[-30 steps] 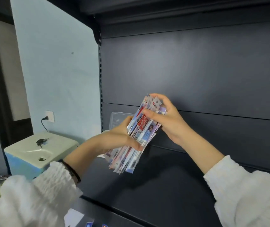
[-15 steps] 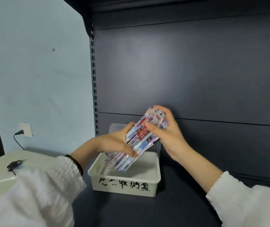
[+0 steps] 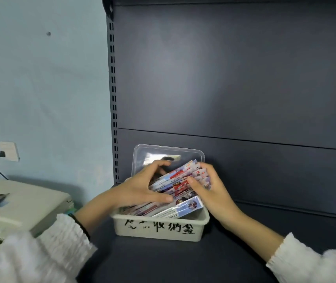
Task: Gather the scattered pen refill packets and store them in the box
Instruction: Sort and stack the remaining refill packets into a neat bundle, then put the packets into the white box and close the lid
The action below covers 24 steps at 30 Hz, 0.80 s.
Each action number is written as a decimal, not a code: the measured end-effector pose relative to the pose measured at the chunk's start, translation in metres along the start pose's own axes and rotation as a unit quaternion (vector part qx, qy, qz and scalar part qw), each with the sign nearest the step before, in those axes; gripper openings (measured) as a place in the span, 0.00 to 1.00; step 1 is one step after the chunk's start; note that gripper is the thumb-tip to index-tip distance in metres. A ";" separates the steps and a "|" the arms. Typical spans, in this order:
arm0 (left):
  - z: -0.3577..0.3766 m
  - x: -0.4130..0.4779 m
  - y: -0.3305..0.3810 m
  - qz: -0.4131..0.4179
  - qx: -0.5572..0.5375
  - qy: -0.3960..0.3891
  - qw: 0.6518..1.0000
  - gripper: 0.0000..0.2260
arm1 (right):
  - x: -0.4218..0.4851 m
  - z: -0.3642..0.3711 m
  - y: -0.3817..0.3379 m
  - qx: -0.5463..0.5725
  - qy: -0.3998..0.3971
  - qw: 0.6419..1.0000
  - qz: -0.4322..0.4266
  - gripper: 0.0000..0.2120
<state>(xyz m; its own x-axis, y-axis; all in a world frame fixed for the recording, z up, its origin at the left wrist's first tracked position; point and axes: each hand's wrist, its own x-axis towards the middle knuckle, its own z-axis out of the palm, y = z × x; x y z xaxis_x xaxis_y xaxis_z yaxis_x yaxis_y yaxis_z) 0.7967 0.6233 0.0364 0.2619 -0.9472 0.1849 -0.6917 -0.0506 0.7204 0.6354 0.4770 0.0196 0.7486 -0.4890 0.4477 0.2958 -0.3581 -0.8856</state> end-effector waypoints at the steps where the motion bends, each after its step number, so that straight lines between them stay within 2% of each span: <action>1: -0.002 -0.002 -0.001 0.012 0.028 0.021 0.999 0.29 | 0.000 0.000 0.001 -0.010 0.004 1.000 0.004 0.13; 2: -0.005 -0.004 -0.001 0.025 0.074 0.046 0.996 0.25 | 0.001 0.001 0.002 -0.019 0.009 1.000 0.009 0.12; 4: -0.013 -0.006 0.001 0.057 0.159 0.111 0.979 0.25 | 0.001 0.002 0.004 -0.045 0.018 0.999 0.020 0.12; 5: -0.015 -0.007 0.001 0.058 0.164 0.131 0.976 0.25 | 0.001 0.003 0.003 -0.066 0.014 0.997 0.024 0.12; 6: -0.017 -0.008 0.001 0.043 0.155 0.131 0.978 0.23 | 0.001 0.002 0.003 -0.097 -0.002 0.995 0.028 0.13; 8: -0.014 -0.010 -0.005 0.011 0.158 0.083 0.984 0.19 | 0.001 0.001 0.002 -0.187 -0.066 0.979 0.037 0.15; 10: -0.007 -0.013 -0.012 0.003 0.190 0.038 0.981 0.19 | 0.000 -0.002 -0.005 -0.256 -0.128 0.956 0.061 0.14; 13: -0.006 -0.015 -0.019 0.019 0.202 0.033 0.979 0.22 | -0.003 -0.009 -0.021 -0.199 -0.183 0.955 0.119 0.09; 15: -0.009 -0.014 -0.022 0.020 0.211 0.017 0.977 0.24 | -0.003 -0.017 -0.026 -0.168 -0.180 0.961 0.127 0.16; 17: -0.008 -0.015 -0.021 0.025 0.232 -0.002 0.972 0.26 | -0.001 -0.024 -0.026 -0.157 -0.145 0.969 0.127 0.23; 20: -0.006 -0.018 -0.015 0.039 0.250 -0.017 0.967 0.20 | 0.000 -0.027 -0.023 -0.142 -0.113 0.977 0.112 0.25; 24: -0.006 -0.024 -0.006 0.044 0.303 -0.017 0.952 0.29 | -0.012 -0.019 -0.026 -0.154 -0.136 0.972 0.113 0.28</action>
<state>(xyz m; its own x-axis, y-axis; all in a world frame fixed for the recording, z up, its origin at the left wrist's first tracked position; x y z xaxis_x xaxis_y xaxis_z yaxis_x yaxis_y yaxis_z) 0.7994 0.6479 0.0317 0.1697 -0.9654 0.1979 -0.9741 -0.1338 0.1824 0.6077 0.4770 0.0397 0.9155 -0.3694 0.1597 -0.0551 -0.5081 -0.8595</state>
